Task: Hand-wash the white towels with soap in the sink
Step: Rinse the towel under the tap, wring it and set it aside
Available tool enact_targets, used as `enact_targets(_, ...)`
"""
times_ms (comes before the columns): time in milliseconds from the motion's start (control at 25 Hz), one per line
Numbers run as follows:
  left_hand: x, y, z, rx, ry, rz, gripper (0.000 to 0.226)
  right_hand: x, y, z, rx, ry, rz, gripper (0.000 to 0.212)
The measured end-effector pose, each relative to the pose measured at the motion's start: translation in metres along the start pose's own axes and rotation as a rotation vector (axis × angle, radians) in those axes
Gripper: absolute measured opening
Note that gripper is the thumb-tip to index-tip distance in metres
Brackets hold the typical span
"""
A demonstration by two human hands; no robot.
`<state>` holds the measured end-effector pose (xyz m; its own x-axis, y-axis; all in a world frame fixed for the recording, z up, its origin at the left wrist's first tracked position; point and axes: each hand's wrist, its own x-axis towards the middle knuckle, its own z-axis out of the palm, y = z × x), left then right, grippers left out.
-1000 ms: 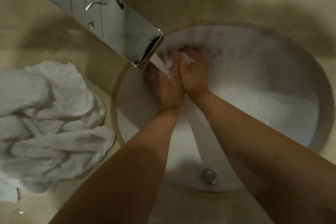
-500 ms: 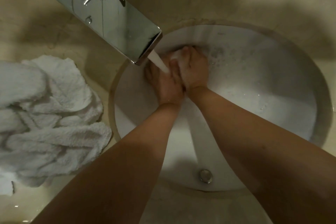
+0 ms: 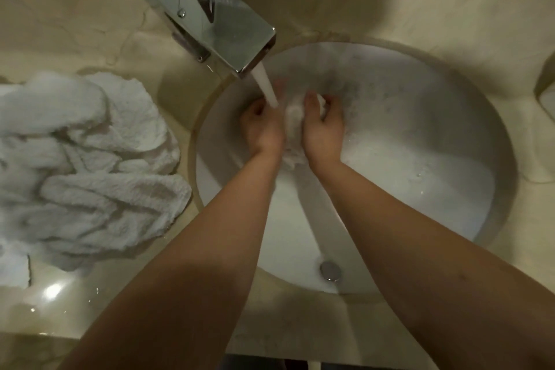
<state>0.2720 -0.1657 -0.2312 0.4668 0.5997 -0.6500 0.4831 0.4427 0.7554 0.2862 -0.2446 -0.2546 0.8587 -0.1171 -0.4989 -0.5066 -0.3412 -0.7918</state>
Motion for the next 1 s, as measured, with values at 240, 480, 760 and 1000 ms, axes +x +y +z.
enact_targets(240, -0.014, 0.003, -0.001, -0.155, 0.008, -0.158, 0.016, -0.014, -0.005, -0.005, 0.037, 0.000, -0.208, 0.033)
enact_targets(480, -0.031, 0.008, -0.022, -0.057, -0.161, -0.181, 0.053, -0.013, -0.023, -0.014, 0.011, -0.105, -0.403, 0.033)
enact_targets(760, -0.037, 0.011, -0.027, -0.047, 0.123, 0.162, 0.015, -0.022, -0.042, -0.017, 0.231, -0.338, 0.017, 0.045)
enact_targets(1000, -0.036, 0.021, -0.023, -0.226, 0.116, 0.070, 0.013, -0.025, -0.050, -0.022, 0.248, -0.277, -0.058, 0.029)
